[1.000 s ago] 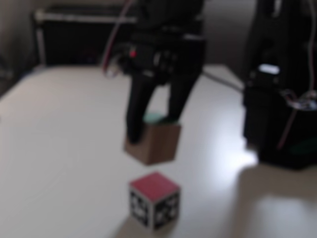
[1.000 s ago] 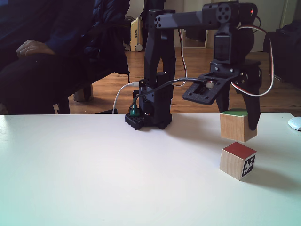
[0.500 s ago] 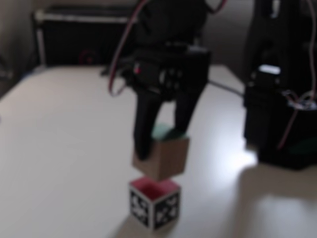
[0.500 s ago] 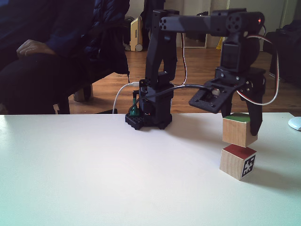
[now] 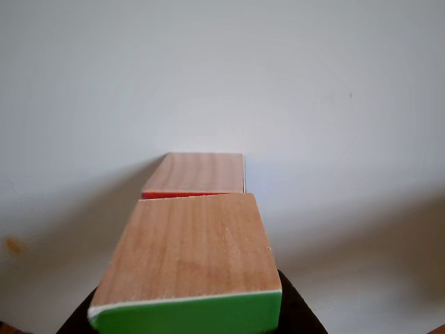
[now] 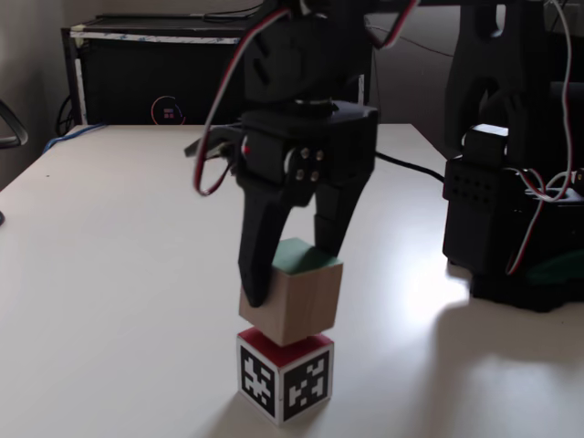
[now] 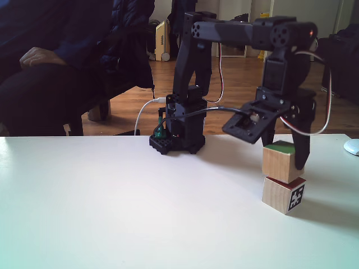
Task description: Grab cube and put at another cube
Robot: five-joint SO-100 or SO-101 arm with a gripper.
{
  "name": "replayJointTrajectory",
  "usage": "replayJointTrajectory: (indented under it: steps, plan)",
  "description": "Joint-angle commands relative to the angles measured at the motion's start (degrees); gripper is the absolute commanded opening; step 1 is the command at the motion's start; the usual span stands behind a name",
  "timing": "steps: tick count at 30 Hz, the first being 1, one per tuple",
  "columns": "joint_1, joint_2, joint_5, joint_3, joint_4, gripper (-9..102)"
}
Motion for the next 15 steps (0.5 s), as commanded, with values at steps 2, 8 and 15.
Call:
replayJointTrajectory:
  steps: [2, 8, 15]
  plan:
    - [0.18, 0.44, -0.44, -1.05, -0.79, 18]
    - [-0.44, 0.26, -0.09, -1.05, -0.97, 19]
    - [-0.79, -0.44, -0.53, -1.14, -0.97, 24]
